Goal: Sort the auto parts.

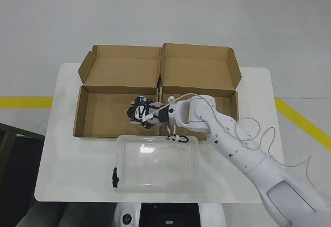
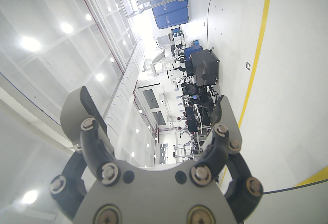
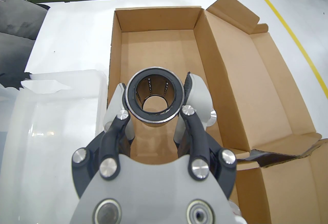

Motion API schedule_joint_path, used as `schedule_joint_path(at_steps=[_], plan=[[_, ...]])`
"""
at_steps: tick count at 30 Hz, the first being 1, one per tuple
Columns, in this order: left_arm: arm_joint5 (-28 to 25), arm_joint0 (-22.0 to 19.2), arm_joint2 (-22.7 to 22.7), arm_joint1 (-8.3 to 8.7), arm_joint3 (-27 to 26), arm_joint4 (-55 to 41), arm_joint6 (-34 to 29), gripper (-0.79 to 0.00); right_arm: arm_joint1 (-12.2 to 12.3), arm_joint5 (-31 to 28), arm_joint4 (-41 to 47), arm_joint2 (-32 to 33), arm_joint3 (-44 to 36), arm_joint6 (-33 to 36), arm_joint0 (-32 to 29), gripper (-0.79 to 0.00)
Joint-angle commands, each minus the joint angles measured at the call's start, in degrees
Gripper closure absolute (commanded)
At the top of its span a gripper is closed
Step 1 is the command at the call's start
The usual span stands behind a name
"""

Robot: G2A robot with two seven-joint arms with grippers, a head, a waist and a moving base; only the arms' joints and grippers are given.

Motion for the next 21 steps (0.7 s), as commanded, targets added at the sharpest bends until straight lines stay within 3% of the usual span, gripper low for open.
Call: schedule_joint_path(at_steps=[1,21], plan=[[0.0,0.0,0.0,0.0,0.0,0.0,0.0,-0.785,-0.4,0.2,-0.5,-0.6,1.2,0.2,0.8,0.0],[0.0,0.0,0.0,0.0,0.0,0.0,0.0,-0.785,-3.7,1.2,-4.5,-4.5,9.8,1.0,3.7,0.0]])
